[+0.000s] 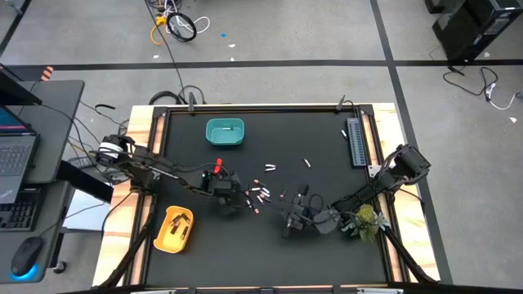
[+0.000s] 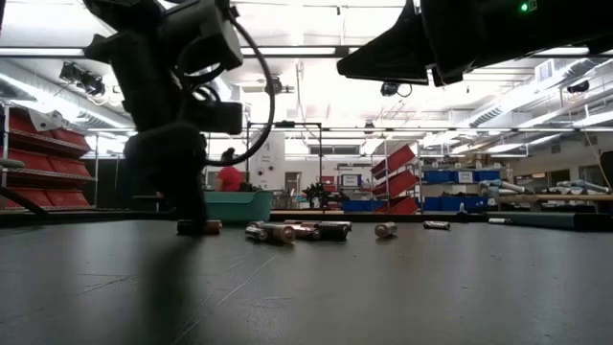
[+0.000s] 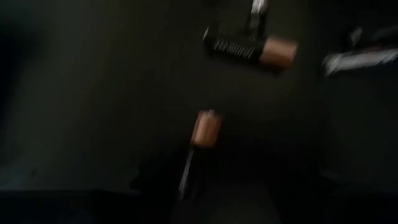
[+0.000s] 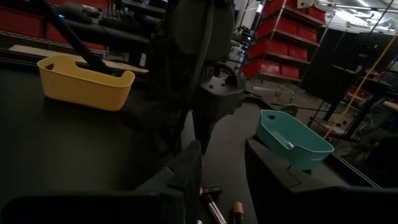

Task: Sort batteries
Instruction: Put the black battery into the yellow bin

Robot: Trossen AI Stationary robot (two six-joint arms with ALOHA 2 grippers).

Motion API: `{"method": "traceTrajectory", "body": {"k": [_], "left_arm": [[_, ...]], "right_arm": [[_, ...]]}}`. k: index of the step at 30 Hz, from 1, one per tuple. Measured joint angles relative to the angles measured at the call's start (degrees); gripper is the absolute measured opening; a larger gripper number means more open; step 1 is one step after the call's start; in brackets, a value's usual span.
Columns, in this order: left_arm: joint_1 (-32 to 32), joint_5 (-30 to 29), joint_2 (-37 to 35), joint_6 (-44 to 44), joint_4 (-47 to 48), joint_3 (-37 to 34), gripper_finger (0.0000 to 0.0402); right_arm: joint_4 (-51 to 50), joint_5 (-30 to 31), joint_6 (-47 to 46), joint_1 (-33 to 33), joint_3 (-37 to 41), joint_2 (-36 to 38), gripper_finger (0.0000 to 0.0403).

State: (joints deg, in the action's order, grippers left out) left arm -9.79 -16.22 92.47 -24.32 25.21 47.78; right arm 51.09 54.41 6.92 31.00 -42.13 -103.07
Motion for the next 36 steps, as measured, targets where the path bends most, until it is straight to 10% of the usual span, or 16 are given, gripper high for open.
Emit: {"method": "traceTrajectory", "body": {"k": [9,17,24,36], "left_arm": [[0.03,0.79,-0.17,0.56,-0.57,-2.05,0.0224],[-0.19,2.87,-0.22,1.2,-0.27,-2.05,0.0046],[-0.47,-0.04,-0.15,1.34,0.96,-1.7,0.0044],[-15.09,4.36,-5.43,-9.75,37.78,21.71,0.0044]], "right_arm": [[0.28,-0.09,0.15,0.0,0.0,0.0,0.011],[0.3,-0.09,0.15,0.0,0.0,0.0,0.011],[0.28,-0.09,0.34,0.0,0.0,0.0,0.011],[-2.01,3.21,1.56,0.17,0.02,-0.01,0.011]]}}
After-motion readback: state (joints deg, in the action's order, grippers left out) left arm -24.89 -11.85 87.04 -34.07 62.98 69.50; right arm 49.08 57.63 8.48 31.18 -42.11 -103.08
